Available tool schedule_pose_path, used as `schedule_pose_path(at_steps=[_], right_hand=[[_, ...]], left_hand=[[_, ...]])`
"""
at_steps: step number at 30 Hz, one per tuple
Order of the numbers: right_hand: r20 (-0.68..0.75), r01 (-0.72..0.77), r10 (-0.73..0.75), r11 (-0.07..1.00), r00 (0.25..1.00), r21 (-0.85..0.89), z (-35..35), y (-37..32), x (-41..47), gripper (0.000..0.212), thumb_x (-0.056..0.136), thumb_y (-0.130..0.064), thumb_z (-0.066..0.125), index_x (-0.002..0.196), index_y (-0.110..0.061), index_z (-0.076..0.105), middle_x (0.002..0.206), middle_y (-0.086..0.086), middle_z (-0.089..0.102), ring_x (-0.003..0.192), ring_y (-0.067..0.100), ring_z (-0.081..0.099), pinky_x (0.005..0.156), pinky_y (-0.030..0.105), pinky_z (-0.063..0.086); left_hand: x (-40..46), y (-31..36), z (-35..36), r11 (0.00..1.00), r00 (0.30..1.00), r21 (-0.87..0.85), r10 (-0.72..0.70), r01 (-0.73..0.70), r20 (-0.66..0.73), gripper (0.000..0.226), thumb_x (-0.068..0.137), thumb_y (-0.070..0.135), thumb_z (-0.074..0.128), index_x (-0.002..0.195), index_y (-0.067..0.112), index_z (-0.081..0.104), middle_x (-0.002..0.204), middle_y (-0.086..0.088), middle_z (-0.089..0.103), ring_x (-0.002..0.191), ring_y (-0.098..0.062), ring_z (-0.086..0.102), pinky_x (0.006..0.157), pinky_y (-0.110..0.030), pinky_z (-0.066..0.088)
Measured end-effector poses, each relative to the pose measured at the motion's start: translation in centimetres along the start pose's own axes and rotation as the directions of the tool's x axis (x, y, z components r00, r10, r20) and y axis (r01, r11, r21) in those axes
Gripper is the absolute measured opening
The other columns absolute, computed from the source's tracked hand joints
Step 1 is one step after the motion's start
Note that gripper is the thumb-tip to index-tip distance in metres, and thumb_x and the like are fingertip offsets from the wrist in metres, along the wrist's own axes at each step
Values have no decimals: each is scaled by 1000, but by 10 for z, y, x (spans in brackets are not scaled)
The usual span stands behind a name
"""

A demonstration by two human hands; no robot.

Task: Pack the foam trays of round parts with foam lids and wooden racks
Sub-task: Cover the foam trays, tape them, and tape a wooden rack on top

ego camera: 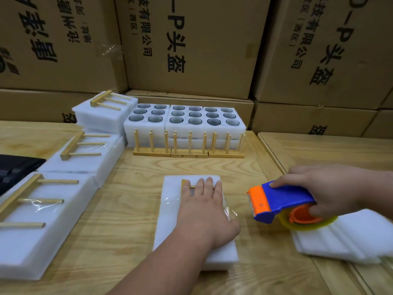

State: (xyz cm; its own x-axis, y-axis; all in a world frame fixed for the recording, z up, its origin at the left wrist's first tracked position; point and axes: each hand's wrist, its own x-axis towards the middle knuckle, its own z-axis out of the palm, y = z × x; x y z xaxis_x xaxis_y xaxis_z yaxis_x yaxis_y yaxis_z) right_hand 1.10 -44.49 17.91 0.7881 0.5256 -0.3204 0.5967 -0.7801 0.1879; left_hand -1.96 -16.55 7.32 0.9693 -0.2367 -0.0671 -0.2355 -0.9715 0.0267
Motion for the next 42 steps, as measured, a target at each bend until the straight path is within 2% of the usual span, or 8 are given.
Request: schedule_pose_path(at_steps=[7,10,17,20,25,28,34,42], right_hand=[[87,21,-11,993,996,-115,-10,-23,25,76,76,-54,56,137,-67,14,99,-22,39,88,5,48,77,34,48],[99,23,-10,991,995,-133,-8,-29,29,75,76,-52,55,138,-65,16,99,-20,37,89,7,47,79,34,48],[99,36,-20,986,995,-161,-4,-42,43,75,78,-67,54,144,-57,20,103,-16,40,86,9,43,76,32,42],[115,28,-21,998,993,-53,-5,-43,48,66,86,-82,37,146,-57,25,108,-17,44,92,8,48,82,32,43],[105,2,-15,992,994,123,-8,-59,54,40,101,-64,33,138,-55,44,117,-16,55,106,7,54,98,36,47],[118,-14,3,996,993,94,-21,-68,63,38,97,-60,41,134,-53,50,115,-16,60,102,10,58,92,36,50],[-94,-25,9,985,995,-170,-48,-91,89,46,89,-55,37,126,-40,58,90,-11,57,84,20,53,60,27,36],[-105,-134,125,987,987,-84,-66,-112,119,29,90,-44,43,89,-25,65,79,-5,60,70,15,53,56,30,38]], left_hand=[[-2,0,-2,997,998,21,69,-68,-6,81,89,67,25,159,44,-10,170,-8,-13,155,-31,-18,115,-64,-20],[-5,1,0,985,985,-26,166,-168,-50,63,92,57,27,154,53,15,171,-4,-5,155,-29,-19,109,-69,-24],[-10,5,-1,980,981,-49,193,-194,-28,50,96,50,29,138,34,51,171,0,10,157,-24,-10,115,-68,-17],[-9,4,-2,983,983,-32,181,-182,-35,56,96,52,30,144,27,44,171,1,11,157,-23,-9,115,-68,-15],[-9,4,0,985,984,-49,165,-168,-66,70,94,54,31,155,22,25,171,-2,2,157,-22,-13,117,-66,-12],[-7,4,0,988,987,4,153,-153,-46,85,92,60,30,162,17,7,169,-7,-20,154,-23,-23,117,-66,-11],[-6,5,-1,989,989,24,149,-149,-22,92,92,65,29,163,13,2,171,-8,-8,156,-25,-16,118,-66,-10],[-10,5,-3,989,990,51,141,-139,-26,94,96,65,25,159,8,-15,170,-13,-12,156,-29,-18,121,-62,-10]])
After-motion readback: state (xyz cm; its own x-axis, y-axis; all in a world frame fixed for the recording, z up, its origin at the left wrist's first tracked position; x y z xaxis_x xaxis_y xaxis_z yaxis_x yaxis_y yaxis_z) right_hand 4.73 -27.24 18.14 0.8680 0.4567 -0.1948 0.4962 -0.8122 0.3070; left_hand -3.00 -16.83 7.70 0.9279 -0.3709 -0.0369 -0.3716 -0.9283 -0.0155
